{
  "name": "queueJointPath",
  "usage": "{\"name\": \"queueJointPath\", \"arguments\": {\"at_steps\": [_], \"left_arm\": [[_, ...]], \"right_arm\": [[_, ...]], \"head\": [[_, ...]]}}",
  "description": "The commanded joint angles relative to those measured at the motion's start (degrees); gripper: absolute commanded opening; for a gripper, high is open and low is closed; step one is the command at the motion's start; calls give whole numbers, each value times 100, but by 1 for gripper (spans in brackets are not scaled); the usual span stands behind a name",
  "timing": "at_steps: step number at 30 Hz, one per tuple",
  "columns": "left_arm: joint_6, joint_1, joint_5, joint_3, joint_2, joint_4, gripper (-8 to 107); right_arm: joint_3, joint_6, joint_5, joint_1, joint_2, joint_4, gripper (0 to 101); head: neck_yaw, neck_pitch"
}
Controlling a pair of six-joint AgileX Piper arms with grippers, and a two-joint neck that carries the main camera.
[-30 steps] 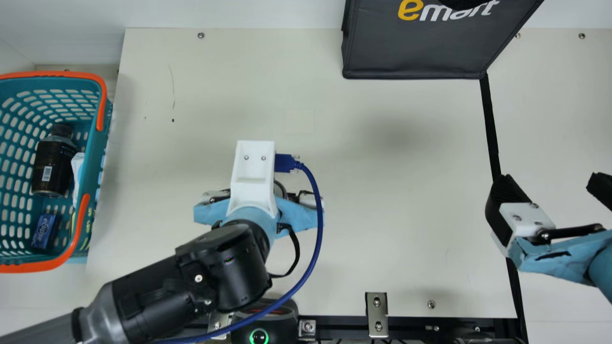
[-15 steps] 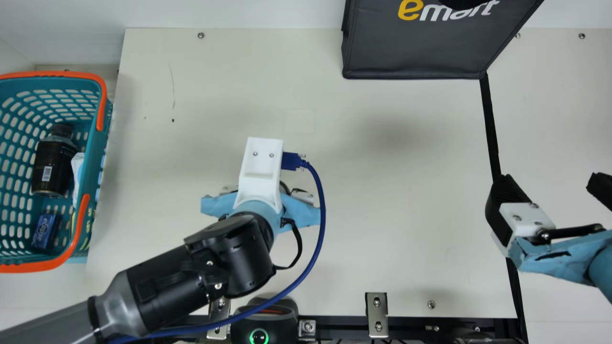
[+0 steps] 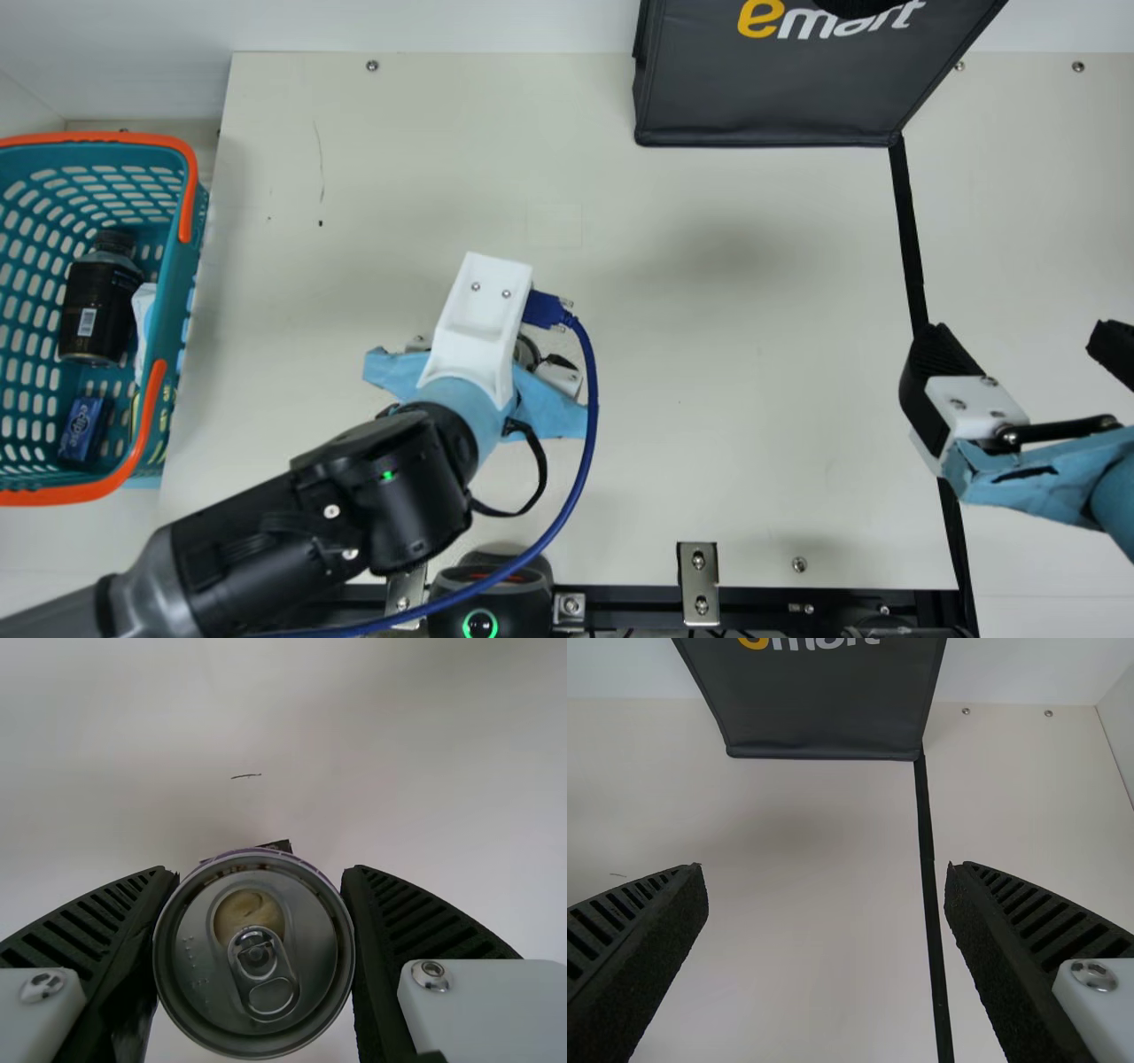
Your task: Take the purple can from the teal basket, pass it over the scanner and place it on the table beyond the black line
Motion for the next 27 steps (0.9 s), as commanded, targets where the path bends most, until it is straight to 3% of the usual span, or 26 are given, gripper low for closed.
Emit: {"name": "queueJointPath", "arguments": {"at_steps": [1,14,27], "left_arm": [[718,69,-104,73,-111,-158,-8],[4116,722,-581,552,-713,-1556,-8],[7294,1514,-370,623,-930,-3115,-8]], "right_arm": [[0,0,0,0,0,0,95],[0,0,0,0,0,0,95],[0,0,0,0,0,0,95]], "head": [[0,-166],[0,-166],[0,-166]]}}
